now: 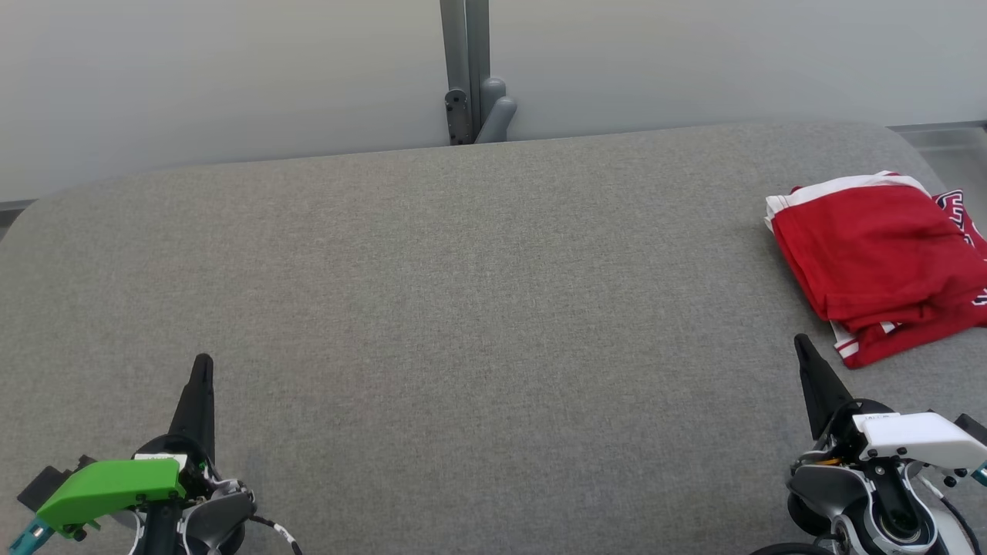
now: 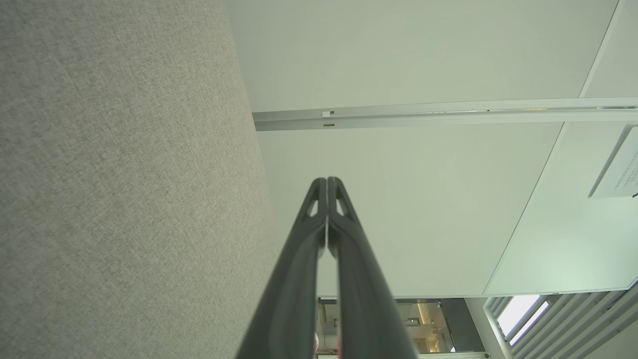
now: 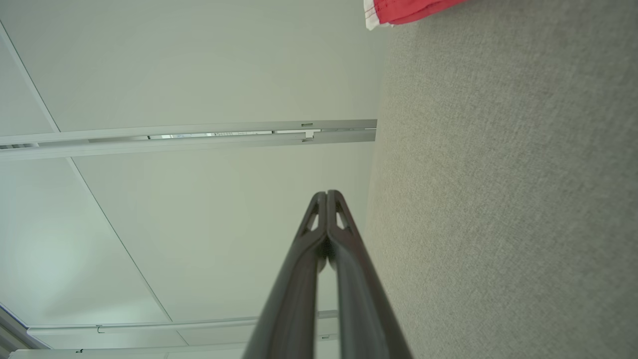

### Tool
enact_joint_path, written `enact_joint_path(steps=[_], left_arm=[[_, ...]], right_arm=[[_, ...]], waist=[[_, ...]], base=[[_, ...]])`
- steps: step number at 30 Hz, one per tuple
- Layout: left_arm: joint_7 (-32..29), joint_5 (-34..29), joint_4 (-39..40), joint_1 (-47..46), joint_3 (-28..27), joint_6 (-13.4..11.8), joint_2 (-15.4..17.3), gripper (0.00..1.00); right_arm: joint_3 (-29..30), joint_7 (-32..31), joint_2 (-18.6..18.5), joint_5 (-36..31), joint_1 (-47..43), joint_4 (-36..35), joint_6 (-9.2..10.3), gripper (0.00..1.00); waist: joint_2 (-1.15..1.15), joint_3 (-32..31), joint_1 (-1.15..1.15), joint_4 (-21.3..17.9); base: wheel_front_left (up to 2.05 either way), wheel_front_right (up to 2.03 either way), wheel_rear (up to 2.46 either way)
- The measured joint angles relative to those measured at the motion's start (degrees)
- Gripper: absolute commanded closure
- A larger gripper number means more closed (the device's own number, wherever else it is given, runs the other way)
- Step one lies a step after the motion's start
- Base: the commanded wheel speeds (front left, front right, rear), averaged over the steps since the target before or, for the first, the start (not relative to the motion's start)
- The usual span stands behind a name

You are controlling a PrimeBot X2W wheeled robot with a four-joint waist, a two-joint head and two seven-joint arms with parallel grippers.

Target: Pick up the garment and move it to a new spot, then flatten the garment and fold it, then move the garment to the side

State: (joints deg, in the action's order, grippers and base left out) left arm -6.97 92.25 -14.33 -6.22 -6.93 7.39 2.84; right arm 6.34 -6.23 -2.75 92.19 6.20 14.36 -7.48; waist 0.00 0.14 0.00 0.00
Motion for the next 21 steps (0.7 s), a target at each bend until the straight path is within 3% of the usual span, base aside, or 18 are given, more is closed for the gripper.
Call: enact_joint_path(steps=[21], left_arm=[[0.0,0.0,0.0,0.0,0.0,0.0,0.0,1.00]], right_arm=[[0.0,0.0,0.0,0.0,0.0,0.0,0.00,1.00]], waist=[[0.00,0.0,0.00,0.0]], base=[[0.00,0.00,0.00]])
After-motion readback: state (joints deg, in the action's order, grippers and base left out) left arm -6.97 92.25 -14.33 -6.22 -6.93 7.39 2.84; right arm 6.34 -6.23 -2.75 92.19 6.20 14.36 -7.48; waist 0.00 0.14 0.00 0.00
